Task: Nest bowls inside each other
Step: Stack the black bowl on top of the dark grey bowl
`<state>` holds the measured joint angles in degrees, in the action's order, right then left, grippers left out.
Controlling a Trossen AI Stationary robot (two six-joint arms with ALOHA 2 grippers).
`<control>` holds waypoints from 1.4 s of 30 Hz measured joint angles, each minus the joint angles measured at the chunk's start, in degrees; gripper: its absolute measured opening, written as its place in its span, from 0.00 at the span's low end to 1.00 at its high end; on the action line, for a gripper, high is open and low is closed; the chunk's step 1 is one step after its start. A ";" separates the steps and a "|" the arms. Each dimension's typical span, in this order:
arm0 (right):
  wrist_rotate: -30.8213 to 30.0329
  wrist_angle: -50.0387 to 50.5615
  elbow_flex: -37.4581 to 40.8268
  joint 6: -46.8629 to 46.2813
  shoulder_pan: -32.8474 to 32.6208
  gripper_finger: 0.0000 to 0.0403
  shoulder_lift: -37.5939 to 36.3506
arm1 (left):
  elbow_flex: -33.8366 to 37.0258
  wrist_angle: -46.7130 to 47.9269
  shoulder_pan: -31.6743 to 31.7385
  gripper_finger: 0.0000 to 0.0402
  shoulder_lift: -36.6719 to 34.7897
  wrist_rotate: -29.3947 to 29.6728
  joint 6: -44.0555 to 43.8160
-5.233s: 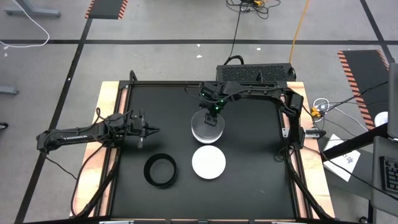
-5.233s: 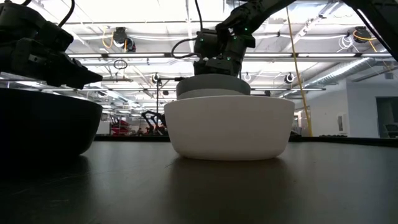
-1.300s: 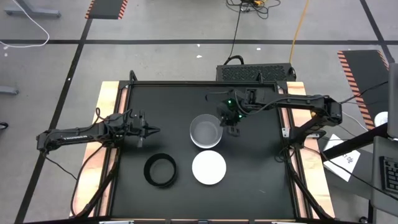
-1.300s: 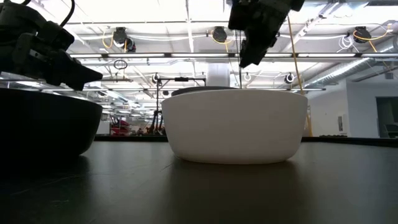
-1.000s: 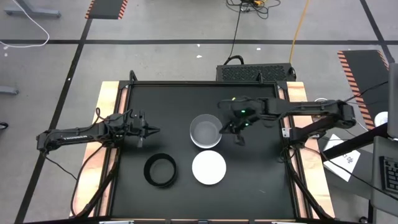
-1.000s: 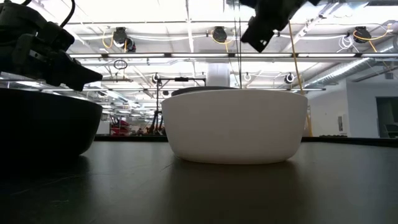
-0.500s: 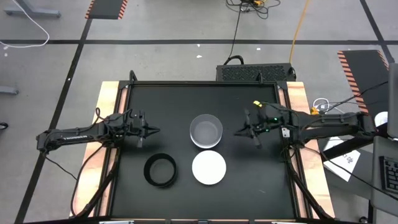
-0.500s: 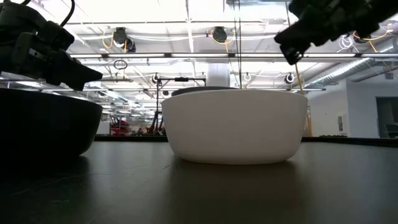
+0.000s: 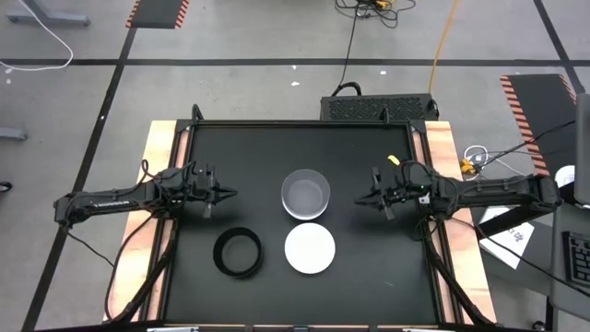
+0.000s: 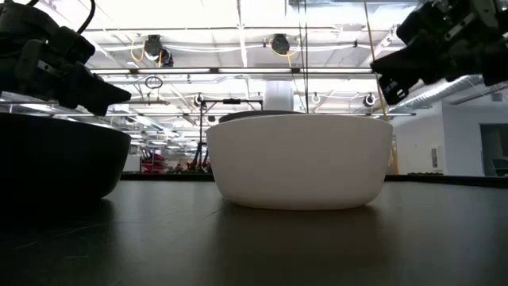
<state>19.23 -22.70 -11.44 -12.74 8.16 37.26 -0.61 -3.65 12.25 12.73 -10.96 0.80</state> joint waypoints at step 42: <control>0.61 0.16 0.68 0.99 -0.02 0.00 0.02 | -0.01 -7.60 -12.67 0.64 0.00 -12.19 -17.72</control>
<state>19.84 -22.54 -10.76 -11.75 8.14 37.28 -0.62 -11.25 -0.42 12.73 -23.15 -16.93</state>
